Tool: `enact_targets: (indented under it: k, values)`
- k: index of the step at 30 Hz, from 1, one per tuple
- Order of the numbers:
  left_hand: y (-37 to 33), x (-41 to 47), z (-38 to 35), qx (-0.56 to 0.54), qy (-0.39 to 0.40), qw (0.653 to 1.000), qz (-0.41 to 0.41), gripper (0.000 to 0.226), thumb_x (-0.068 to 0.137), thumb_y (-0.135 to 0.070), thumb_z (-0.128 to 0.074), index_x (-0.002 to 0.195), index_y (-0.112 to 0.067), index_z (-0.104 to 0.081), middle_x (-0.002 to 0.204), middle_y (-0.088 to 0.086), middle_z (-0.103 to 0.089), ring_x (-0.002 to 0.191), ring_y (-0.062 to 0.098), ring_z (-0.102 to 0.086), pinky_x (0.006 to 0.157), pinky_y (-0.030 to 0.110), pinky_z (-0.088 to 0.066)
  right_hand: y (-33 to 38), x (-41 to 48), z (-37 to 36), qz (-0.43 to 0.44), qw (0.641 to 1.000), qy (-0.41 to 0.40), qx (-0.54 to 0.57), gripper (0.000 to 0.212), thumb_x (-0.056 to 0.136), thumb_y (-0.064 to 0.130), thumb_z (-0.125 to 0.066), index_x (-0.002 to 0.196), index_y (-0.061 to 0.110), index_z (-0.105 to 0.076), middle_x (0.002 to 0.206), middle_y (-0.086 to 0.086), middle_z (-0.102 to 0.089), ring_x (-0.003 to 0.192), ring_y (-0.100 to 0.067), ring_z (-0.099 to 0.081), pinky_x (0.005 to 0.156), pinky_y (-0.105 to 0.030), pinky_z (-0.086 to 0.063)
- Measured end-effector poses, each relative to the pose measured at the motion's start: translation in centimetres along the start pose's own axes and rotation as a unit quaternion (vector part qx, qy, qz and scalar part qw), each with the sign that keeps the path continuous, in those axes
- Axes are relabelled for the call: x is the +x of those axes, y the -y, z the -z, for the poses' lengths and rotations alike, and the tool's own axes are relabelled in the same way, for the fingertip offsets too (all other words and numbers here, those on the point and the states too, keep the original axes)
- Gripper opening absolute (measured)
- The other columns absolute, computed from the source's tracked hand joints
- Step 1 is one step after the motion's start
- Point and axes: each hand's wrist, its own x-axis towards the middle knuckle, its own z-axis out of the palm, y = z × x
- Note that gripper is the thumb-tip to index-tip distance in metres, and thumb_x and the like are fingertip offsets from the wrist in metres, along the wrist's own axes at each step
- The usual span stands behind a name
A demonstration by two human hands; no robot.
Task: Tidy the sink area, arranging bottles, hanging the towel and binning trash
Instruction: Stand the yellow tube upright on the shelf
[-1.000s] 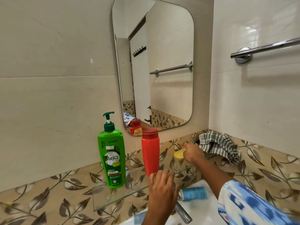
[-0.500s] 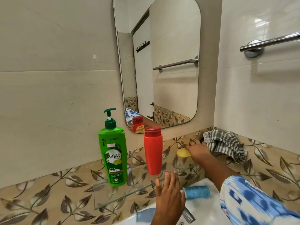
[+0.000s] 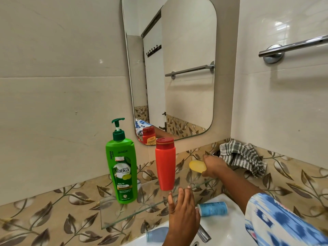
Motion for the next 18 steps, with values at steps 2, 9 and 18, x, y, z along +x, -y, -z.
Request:
enact_targets:
  k: [2,9,18]
  values:
    - [-0.1,0.0,-0.1,-0.005,-0.002,1.0,0.003,0.071,0.037,-0.051,-0.082,0.097,-0.013,-0.076,0.093,0.0,-0.074,0.094,0.017,-0.071,0.09,0.042,-0.029,0.4,-0.3,-0.7,-0.016,0.998,-0.034,0.042,0.063,0.079,0.042,-0.066,0.127,0.01,-0.043,0.129,-0.011,-0.054,0.118,-0.029,-0.051,0.095,-0.038,-0.044]
    - [-0.3,0.0,-0.4,-0.021,-0.012,1.0,0.001,0.071,0.035,-0.05,-0.084,0.095,-0.013,-0.076,0.096,0.001,-0.076,0.094,0.018,-0.072,0.091,0.043,-0.028,1.8,-1.0,-2.5,-0.084,0.924,-0.151,0.34,0.054,0.082,0.032,-0.066,0.127,0.007,-0.047,0.126,-0.015,-0.054,0.111,-0.032,-0.054,0.09,-0.037,-0.046]
    - [-0.5,-0.2,-0.5,-0.017,-0.035,0.999,0.009,0.07,0.037,-0.047,-0.085,0.097,-0.012,-0.076,0.098,0.0,-0.076,0.095,0.017,-0.071,0.101,0.044,-0.012,2.4,-1.8,-4.1,-0.115,0.844,-0.229,0.47,0.059,0.073,0.03,-0.078,0.117,0.007,-0.047,0.116,-0.016,-0.059,0.094,-0.027,-0.057,0.07,-0.031,-0.042]
